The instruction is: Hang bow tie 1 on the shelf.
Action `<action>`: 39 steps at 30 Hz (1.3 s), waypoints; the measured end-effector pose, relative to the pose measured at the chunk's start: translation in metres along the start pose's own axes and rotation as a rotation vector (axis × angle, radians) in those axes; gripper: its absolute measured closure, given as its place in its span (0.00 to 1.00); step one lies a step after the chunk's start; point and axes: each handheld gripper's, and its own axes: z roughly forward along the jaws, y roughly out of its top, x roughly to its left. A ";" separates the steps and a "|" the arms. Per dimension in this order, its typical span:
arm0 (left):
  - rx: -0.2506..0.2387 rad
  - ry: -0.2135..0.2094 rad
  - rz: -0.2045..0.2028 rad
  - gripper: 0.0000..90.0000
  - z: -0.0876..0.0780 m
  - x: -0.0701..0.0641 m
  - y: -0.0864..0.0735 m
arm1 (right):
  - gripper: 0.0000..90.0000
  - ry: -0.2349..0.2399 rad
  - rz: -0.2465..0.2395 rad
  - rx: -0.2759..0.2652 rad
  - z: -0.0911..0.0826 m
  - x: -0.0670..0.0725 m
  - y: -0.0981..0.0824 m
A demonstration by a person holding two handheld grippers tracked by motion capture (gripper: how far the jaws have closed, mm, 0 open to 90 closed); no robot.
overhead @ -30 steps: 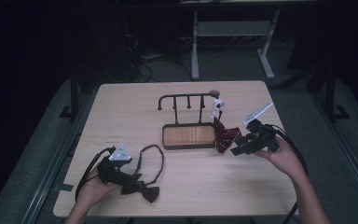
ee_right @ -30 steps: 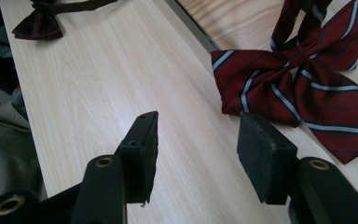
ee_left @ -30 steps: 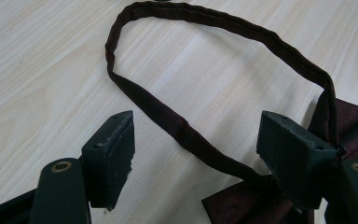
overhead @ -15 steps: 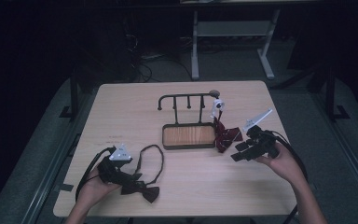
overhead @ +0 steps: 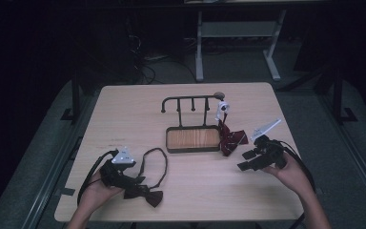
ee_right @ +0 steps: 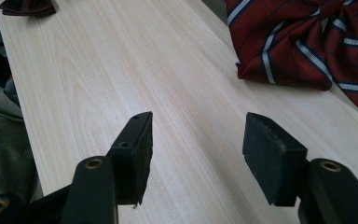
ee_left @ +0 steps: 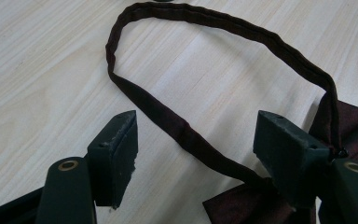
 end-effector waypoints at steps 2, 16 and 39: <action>-0.001 0.000 0.001 0.35 0.000 0.000 0.000 | 0.47 -0.008 0.002 0.000 0.001 0.001 -0.003; 0.000 0.000 -0.006 0.36 -0.001 0.002 0.002 | 0.46 -0.015 0.005 0.001 0.009 0.007 -0.017; 0.082 0.038 -0.018 0.50 0.008 0.025 0.037 | 0.43 -0.027 0.034 0.000 0.014 0.011 -0.034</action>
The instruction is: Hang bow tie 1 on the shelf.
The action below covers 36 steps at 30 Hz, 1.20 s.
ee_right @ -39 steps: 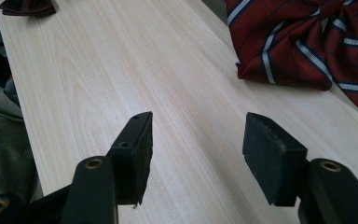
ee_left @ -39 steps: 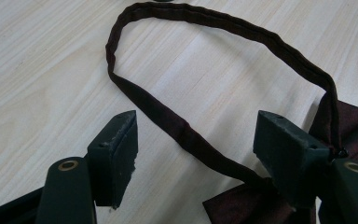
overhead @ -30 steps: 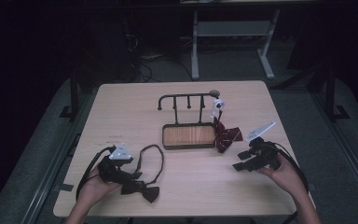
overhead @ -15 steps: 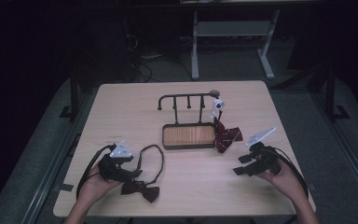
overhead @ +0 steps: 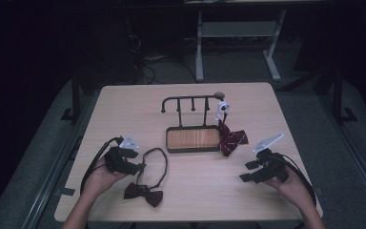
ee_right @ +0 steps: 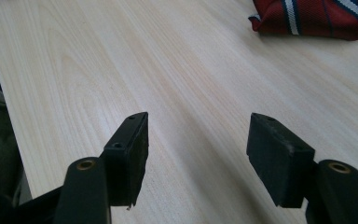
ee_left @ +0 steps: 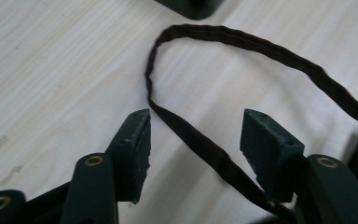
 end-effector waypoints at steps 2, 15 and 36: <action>0.023 0.003 -0.007 0.53 0.003 0.004 0.004 | 0.43 0.000 -0.003 0.000 0.000 0.000 0.000; 0.067 0.036 -0.035 0.63 0.023 0.014 0.012 | 0.43 -0.009 -0.011 -0.008 0.000 0.000 0.000; 0.096 0.055 -0.027 0.83 0.039 0.017 0.013 | 0.43 -0.024 -0.024 -0.032 0.001 0.002 0.000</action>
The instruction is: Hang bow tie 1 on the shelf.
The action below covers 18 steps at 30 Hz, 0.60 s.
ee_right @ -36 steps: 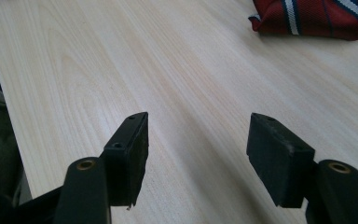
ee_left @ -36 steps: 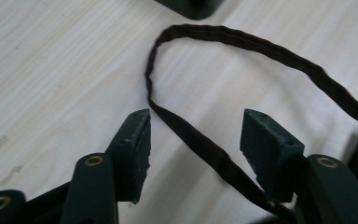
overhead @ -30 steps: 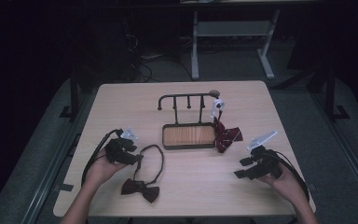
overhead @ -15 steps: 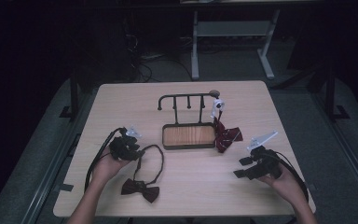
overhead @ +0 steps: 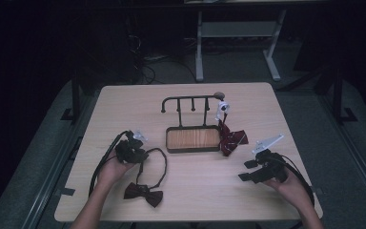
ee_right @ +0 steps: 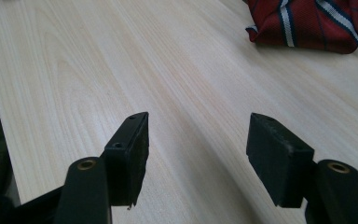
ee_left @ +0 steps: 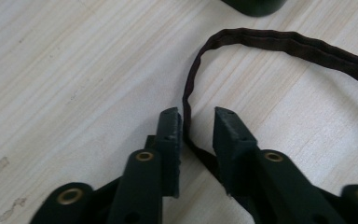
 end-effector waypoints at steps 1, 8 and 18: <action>0.006 0.000 0.002 0.83 0.000 0.001 -0.001 | 0.43 0.011 0.004 -0.007 0.000 0.000 0.000; 0.012 -0.014 -0.003 0.97 0.000 0.001 -0.004 | 0.43 0.024 0.001 -0.032 0.002 0.002 0.002; -0.035 -0.053 0.014 1.00 -0.013 0.001 -0.002 | 0.40 -0.032 0.009 -0.062 -0.001 0.001 -0.001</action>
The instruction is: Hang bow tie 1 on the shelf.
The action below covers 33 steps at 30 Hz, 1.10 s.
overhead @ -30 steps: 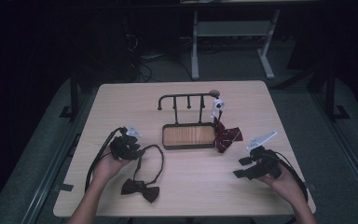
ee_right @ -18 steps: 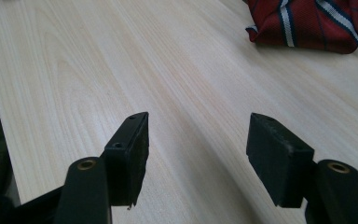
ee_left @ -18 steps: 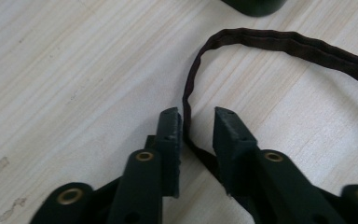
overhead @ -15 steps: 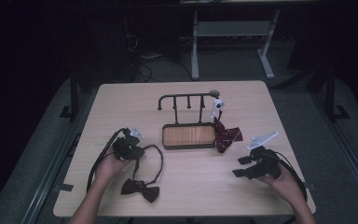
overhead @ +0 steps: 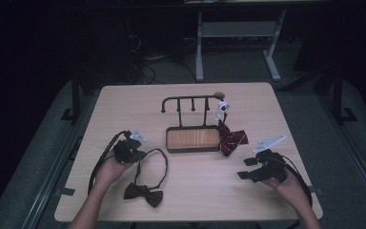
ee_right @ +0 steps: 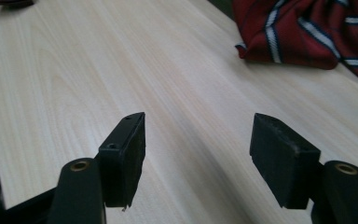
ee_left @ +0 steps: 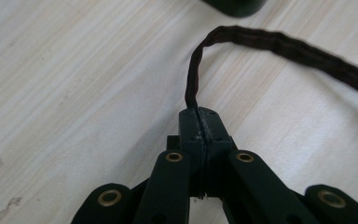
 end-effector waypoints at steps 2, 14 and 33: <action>-0.022 -0.006 -0.002 1.00 -0.005 -0.002 0.000 | 0.40 -0.022 0.002 -0.005 -0.001 -0.001 -0.001; -0.079 -0.029 0.016 1.00 -0.022 -0.007 0.001 | 0.37 -0.086 -0.010 -0.013 0.002 0.000 -0.003; -0.060 -0.063 0.070 1.00 -0.037 -0.016 0.015 | 0.36 -0.126 -0.017 -0.045 -0.006 0.000 -0.004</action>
